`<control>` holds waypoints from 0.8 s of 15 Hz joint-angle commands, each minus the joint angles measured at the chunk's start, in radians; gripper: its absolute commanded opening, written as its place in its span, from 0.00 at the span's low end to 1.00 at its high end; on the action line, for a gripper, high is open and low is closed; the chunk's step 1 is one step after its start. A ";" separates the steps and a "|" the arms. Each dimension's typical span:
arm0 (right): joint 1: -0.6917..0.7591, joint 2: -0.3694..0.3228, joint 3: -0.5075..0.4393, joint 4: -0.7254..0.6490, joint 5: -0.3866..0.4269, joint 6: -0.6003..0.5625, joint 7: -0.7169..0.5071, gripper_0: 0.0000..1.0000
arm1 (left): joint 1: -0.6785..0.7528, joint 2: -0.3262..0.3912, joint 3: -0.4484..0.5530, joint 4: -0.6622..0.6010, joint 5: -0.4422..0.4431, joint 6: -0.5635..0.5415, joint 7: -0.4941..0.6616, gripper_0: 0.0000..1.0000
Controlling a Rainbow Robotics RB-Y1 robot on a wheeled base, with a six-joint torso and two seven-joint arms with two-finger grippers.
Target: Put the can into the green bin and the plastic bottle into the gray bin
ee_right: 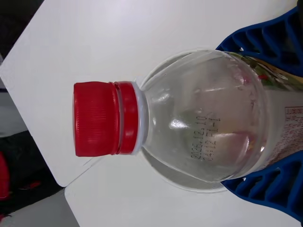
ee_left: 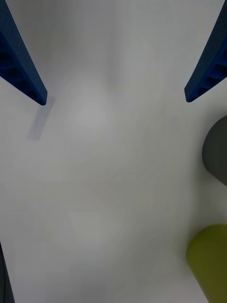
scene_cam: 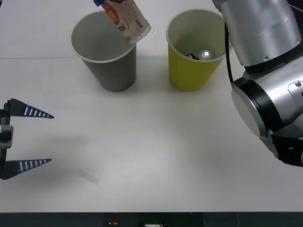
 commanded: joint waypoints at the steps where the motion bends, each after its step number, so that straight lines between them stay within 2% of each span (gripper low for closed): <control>1: -0.047 0.032 0.001 0.108 0.013 0.098 0.011 0.00 | 0.000 0.000 0.000 0.000 0.000 0.000 0.000 1.00; 3: -0.062 0.046 0.008 0.154 0.017 0.137 0.017 0.00 | 0.000 0.000 0.000 0.000 0.000 0.000 0.000 1.00; 6: -0.136 0.046 0.080 0.285 -0.005 0.215 0.016 0.00 | 0.000 0.000 0.000 0.000 0.000 0.000 0.000 1.00; 9: -0.220 0.052 0.163 0.455 -0.088 0.302 0.017 0.00 | 0.000 0.000 0.000 0.000 0.000 0.000 0.000 1.00; 12: -0.225 0.052 0.185 0.475 -0.102 0.299 0.017 0.00 | 0.000 0.000 0.000 0.000 0.000 0.000 0.000 1.00</control>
